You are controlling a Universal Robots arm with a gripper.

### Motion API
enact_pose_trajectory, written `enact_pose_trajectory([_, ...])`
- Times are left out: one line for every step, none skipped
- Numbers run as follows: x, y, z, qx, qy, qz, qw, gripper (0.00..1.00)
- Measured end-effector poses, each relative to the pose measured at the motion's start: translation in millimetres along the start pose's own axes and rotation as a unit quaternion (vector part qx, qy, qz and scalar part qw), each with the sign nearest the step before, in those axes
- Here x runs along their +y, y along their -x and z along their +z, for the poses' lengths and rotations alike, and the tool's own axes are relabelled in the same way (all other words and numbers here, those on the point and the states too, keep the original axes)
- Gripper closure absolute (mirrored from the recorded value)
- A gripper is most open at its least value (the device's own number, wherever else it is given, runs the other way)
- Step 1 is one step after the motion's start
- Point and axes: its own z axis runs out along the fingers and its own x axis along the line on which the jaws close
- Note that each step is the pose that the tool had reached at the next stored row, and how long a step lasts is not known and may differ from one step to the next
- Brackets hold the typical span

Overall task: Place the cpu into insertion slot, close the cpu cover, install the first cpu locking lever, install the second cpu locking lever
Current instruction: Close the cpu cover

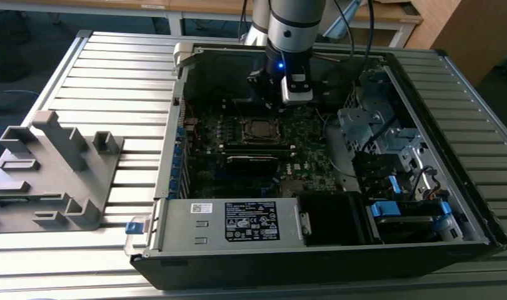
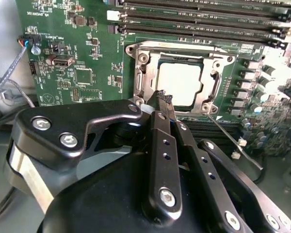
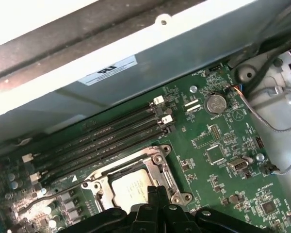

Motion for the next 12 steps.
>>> enact_pose_trajectory([0.0,0.0,0.1,0.0001,0.0,-0.003,0.99999,0.9])
enact_pose_trajectory([0.0,0.0,0.1,0.0002,-0.0001,-0.007,0.99998,0.9])
enact_pose_trajectory([0.0,0.0,0.2,0.0003,-0.0002,-0.011,0.99993,0.9])
enact_pose_trajectory([0.0,0.0,0.3,0.0004,-0.0003,-0.017,0.99985,0.9])
enact_pose_trajectory([0.0,0.0,0.3,0.0006,-0.0004,-0.023,0.99973,0.9])
enact_pose_trajectory([0.0,0.0,0.4,0.0007,-0.0005,-0.029,0.99957,0.9])
enact_pose_trajectory([0.0,0.0,0.5,0.0009,-0.0007,-0.035,0.99938,0.9])
enact_pose_trajectory([0.0,0.0,0.6,0.001,-0.0008,-0.041,0.99914,0.9])
enact_pose_trajectory([0.0,0.0,0.6,0.0012,-0.001,-0.047,0.99888,0.9])
enact_pose_trajectory([0.0,0.0,0.8,0.0013,-0.0011,-0.054,0.99853,0.9])
enact_pose_trajectory([0.0,0.0,0.9,0.0015,-0.0012,-0.061,0.99816,0.9])
enact_pose_trajectory([0.0,0.0,1.0,0.0016,-0.0014,-0.067,0.99778,0.9])
